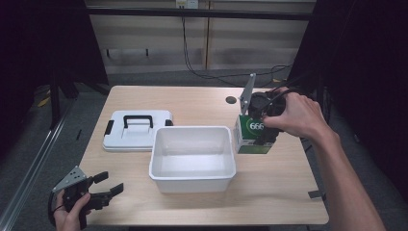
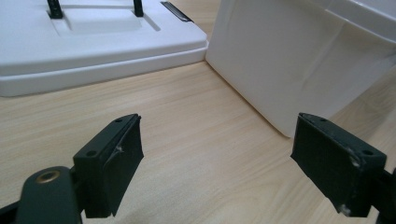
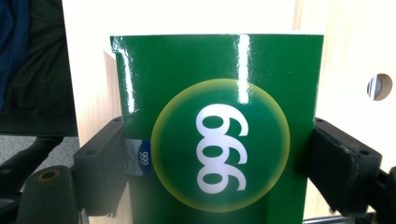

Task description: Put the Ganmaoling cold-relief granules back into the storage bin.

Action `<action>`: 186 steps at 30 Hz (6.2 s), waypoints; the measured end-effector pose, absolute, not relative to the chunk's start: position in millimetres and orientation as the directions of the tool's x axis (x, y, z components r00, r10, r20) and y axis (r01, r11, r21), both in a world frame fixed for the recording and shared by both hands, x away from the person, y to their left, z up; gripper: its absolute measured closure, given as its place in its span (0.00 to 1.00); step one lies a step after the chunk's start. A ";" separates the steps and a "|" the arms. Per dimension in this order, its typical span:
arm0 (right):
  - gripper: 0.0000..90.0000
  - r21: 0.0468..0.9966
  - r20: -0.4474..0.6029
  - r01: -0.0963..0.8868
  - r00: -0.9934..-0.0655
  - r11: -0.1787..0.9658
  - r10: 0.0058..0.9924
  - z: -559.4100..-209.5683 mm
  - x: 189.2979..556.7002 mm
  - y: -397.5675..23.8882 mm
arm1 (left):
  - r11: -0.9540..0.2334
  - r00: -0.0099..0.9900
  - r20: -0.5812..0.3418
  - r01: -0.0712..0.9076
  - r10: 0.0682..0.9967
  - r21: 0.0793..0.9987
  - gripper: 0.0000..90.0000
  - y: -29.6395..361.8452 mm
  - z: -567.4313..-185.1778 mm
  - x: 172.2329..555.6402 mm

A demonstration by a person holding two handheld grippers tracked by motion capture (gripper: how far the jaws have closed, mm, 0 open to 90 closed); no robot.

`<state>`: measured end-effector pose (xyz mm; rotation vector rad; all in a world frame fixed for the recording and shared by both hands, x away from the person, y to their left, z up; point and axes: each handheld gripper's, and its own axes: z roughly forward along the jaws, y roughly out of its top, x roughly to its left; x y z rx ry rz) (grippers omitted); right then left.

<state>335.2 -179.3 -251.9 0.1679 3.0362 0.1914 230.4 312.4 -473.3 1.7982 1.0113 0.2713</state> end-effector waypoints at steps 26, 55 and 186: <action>0.17 0.160 -0.061 0.037 -0.997 0.986 0.047 -261.3 355.1 -107.3 | -0.130 0.620 -0.256 0.507 0.741 0.852 0.18 314.4 -473.5 230.3; 0.17 0.091 -0.023 0.011 -1.000 0.996 0.013 -324.6 365.0 -74.4 | -0.125 0.623 -0.260 0.504 0.738 0.855 0.18 315.6 -472.8 229.9; 0.19 0.656 0.002 0.282 -0.928 0.700 0.371 -345.8 328.9 -166.5 | -0.120 0.622 -0.270 0.511 0.735 0.851 0.18 315.3 -474.1 230.3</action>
